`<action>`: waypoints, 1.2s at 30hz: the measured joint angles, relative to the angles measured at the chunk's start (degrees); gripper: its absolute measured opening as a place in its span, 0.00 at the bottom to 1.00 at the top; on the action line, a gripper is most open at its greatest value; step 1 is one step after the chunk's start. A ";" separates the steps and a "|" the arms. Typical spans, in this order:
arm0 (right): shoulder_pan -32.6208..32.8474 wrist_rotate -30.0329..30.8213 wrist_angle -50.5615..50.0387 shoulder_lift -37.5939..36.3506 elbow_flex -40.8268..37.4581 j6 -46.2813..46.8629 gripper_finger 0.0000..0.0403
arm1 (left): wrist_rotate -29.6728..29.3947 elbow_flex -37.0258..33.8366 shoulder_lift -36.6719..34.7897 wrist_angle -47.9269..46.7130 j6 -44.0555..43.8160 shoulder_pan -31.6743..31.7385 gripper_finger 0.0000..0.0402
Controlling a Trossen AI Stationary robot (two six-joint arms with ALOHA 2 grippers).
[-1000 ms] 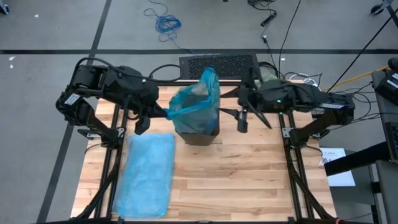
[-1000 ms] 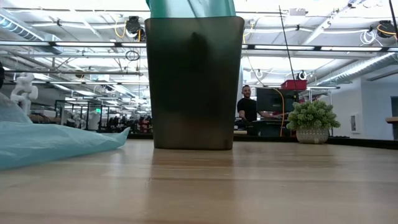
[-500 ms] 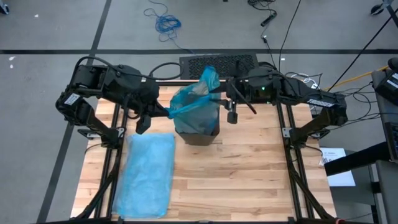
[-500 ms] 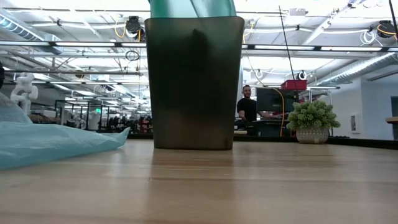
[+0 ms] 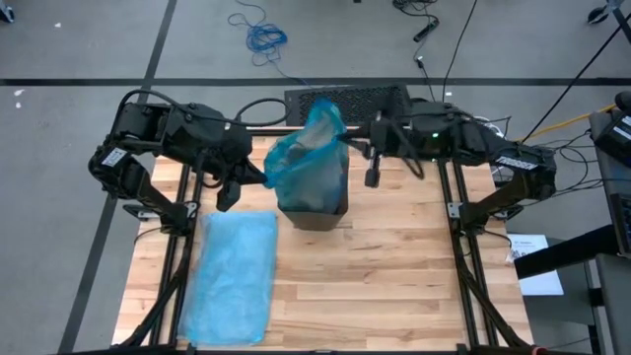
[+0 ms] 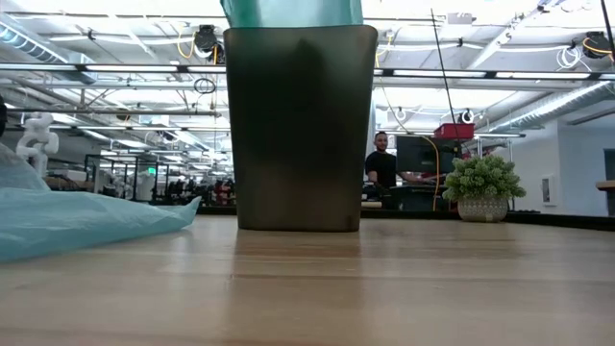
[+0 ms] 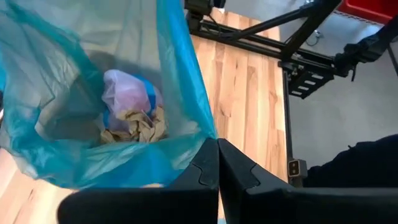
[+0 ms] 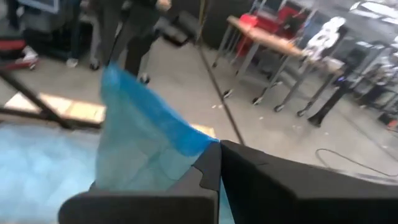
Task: Place trash/remove bag and relplace
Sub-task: Remove the trash bag from the trash bin
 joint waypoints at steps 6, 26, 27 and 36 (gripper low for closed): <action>0.03 1.39 3.74 -2.46 0.00 0.88 0.00 | -0.50 -0.35 0.00 -2.00 -0.11 -0.02 0.00; 0.50 -8.49 -3.70 -4.69 0.07 6.81 0.05 | -1.13 -0.42 1.14 -1.39 1.48 -0.01 0.00; 0.95 -9.31 -5.74 -4.74 0.10 6.70 0.07 | -1.15 -0.42 1.06 -1.39 1.76 0.00 0.00; 4.07 -1.09 -11.65 -1.49 0.04 -2.77 0.40 | -1.15 -0.39 1.03 -1.34 1.87 -0.02 0.00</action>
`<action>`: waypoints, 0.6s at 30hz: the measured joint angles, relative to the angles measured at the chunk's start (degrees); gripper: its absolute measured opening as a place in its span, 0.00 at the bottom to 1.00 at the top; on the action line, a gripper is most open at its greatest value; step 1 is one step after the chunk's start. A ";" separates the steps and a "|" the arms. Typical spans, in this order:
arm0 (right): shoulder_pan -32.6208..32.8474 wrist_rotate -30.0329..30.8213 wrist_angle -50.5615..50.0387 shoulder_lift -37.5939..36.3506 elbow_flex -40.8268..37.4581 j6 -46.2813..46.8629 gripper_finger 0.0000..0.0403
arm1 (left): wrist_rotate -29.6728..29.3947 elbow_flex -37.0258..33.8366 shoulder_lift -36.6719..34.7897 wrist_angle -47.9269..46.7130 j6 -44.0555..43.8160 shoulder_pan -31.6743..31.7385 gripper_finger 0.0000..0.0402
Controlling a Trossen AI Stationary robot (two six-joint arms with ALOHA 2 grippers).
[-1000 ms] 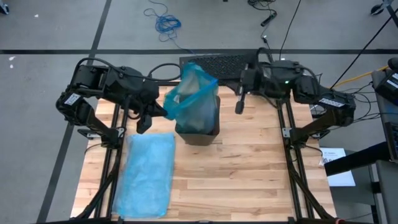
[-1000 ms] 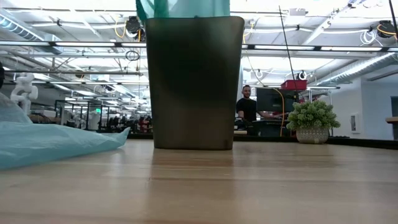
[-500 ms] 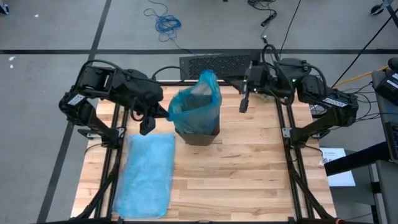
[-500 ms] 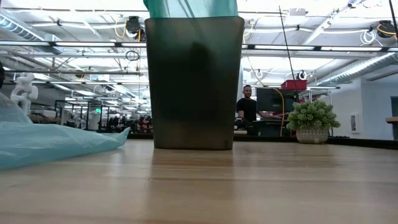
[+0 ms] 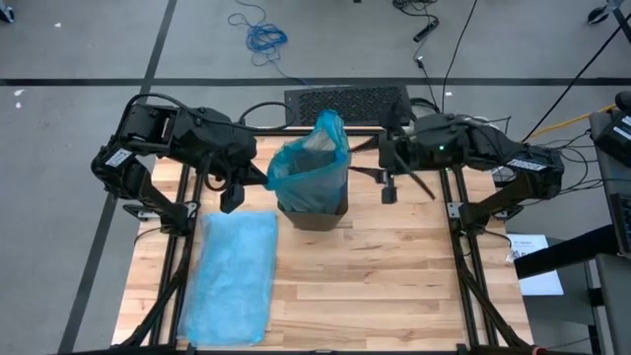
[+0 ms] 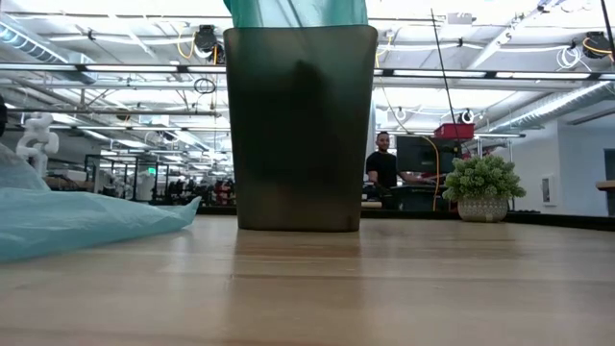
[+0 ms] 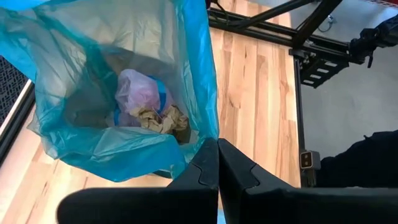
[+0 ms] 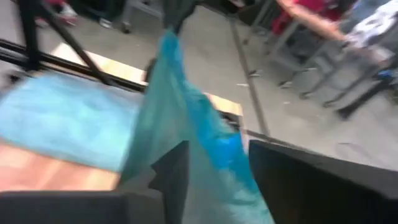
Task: Place trash/remove bag and relplace
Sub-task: Remove the trash bag from the trash bin
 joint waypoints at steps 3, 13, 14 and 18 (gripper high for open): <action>0.00 2.13 2.13 1.01 0.00 -1.77 0.48 | -0.02 0.00 0.00 0.13 -0.29 0.00 0.00; -1.65 1.78 -0.20 2.43 0.00 2.66 0.39 | -0.07 0.02 0.00 0.87 -0.38 0.00 0.00; -1.96 1.00 -0.11 2.39 0.00 3.32 0.35 | -0.08 0.02 0.00 0.89 -0.37 0.00 0.00; -2.62 -0.77 -0.08 2.34 0.00 5.01 0.14 | -0.09 0.02 0.00 0.89 -0.38 0.00 0.00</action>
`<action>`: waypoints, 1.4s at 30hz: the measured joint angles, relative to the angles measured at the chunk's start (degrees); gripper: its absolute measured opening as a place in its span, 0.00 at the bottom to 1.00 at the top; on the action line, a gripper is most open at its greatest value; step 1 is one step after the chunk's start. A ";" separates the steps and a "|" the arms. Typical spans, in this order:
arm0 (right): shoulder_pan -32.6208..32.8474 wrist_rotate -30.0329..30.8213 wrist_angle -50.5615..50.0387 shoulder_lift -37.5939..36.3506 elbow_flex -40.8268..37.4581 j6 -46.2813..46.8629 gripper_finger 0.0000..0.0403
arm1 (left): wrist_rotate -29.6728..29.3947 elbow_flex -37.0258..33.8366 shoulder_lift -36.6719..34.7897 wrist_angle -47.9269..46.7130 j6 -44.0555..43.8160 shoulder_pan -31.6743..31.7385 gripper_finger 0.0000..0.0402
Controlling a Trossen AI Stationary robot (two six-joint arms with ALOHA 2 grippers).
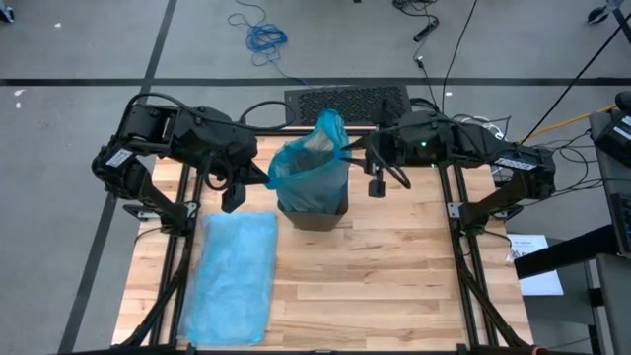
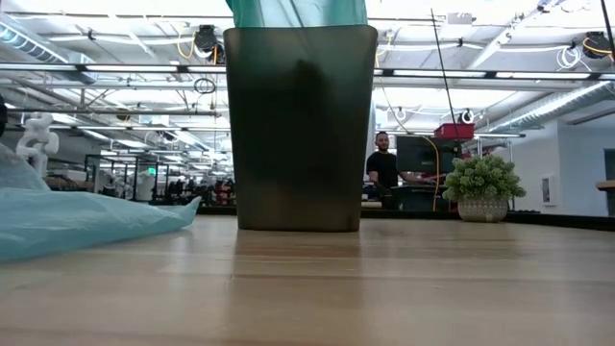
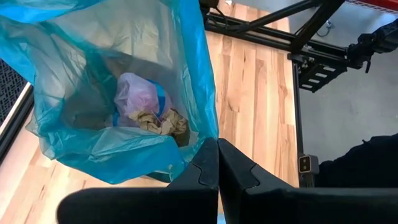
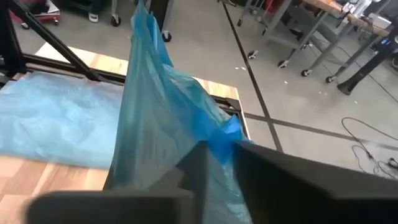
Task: Place trash/remove bag and relplace
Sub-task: Remove the trash bag from the trash bin
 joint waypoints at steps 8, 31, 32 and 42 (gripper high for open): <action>0.20 -0.19 0.20 -0.02 0.00 -0.92 0.00 | 0.68 0.00 0.00 2.59 0.00 0.00 0.00; 1.06 0.43 5.94 -2.15 0.00 0.37 0.00 | -4.24 0.43 0.28 18.48 5.09 2.25 0.54; 1.23 0.43 6.70 -2.30 0.00 0.39 0.00 | -4.22 0.46 0.76 19.27 5.81 2.51 0.56; 1.44 0.21 9.52 -3.02 0.00 2.97 0.00 | -4.12 0.35 5.75 23.38 9.92 4.35 0.64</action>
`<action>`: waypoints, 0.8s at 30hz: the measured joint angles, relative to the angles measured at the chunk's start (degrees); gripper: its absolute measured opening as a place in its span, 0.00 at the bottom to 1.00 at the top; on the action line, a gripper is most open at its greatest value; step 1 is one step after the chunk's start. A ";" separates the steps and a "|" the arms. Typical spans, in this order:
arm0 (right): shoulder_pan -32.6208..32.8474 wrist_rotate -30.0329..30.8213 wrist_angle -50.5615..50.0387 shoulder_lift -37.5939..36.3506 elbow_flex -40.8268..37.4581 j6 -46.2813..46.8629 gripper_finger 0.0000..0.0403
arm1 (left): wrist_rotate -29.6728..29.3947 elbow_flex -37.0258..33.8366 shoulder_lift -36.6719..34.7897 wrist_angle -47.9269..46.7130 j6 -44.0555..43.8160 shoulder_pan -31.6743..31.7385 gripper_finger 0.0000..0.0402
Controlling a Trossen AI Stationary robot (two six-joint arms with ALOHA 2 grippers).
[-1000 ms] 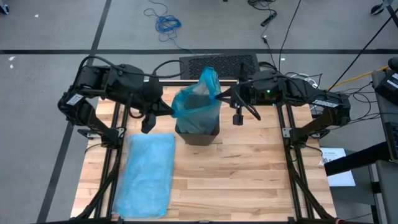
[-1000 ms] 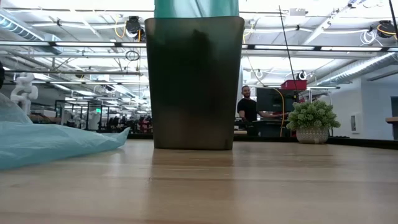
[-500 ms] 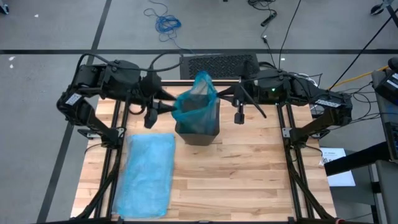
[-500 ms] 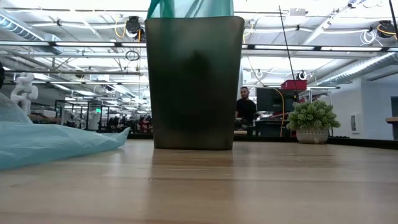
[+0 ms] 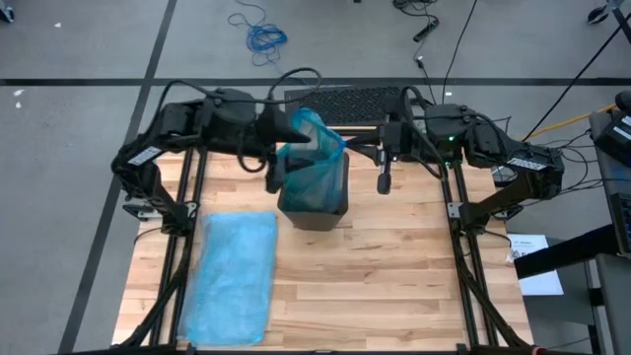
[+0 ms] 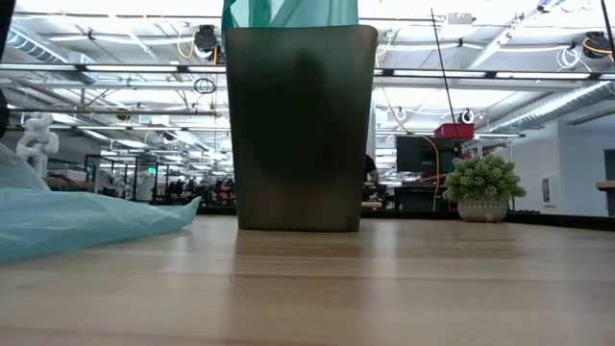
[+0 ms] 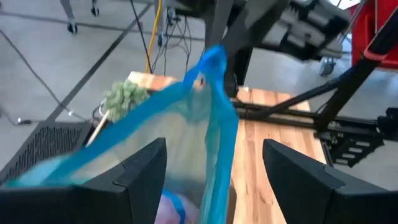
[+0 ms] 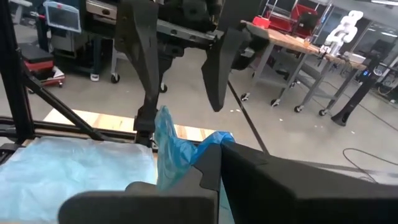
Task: Place trash/remove bag and relplace
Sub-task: Remove the trash bag from the trash bin
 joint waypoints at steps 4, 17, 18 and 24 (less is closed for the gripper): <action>0.00 0.00 0.10 0.00 0.00 0.02 0.00 | 0.42 0.00 0.33 3.91 2.15 -0.07 0.64; 0.00 -0.40 1.05 0.05 0.00 0.01 0.00 | 3.12 0.02 2.04 4.40 8.59 5.59 0.64; 0.00 -0.42 1.03 0.05 0.00 0.02 0.00 | 5.06 0.02 2.38 4.05 8.59 6.48 0.64; 0.00 -1.42 1.25 0.05 0.00 0.41 0.00 | 16.66 0.02 4.77 4.17 9.94 11.11 0.64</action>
